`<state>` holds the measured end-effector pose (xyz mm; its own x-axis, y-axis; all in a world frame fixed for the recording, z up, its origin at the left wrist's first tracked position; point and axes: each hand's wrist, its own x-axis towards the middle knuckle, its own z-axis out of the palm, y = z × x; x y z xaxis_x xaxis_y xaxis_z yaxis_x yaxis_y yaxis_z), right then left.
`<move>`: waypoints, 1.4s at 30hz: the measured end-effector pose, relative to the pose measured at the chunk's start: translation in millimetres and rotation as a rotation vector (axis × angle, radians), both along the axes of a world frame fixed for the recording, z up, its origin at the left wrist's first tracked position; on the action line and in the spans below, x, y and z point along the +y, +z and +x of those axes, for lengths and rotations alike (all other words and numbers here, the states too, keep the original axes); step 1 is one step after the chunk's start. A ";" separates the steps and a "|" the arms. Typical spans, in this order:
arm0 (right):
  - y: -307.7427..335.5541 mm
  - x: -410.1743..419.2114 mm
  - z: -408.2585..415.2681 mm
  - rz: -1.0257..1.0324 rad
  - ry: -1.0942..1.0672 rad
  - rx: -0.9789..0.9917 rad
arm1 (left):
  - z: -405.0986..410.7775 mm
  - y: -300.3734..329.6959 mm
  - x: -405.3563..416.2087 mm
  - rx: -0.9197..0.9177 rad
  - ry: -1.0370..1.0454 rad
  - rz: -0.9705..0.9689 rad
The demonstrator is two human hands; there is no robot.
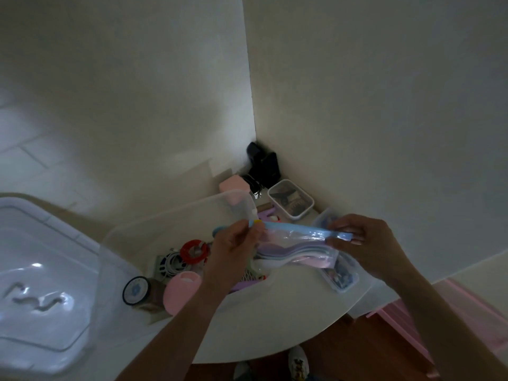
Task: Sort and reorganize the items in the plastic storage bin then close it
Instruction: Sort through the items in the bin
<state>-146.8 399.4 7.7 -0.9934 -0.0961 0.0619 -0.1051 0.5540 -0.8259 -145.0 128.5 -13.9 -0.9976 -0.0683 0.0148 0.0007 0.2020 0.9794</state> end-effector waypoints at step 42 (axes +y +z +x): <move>-1.2 -13.9 -17.8 0.125 0.421 -0.173 | -13.9 19.4 25.7 -0.034 0.009 0.065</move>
<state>-164.6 385.5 6.5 -0.8611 -0.4892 -0.1386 -0.2089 0.5889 -0.7807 -158.9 154.2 5.5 -0.9967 -0.0770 -0.0238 -0.0343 0.1382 0.9898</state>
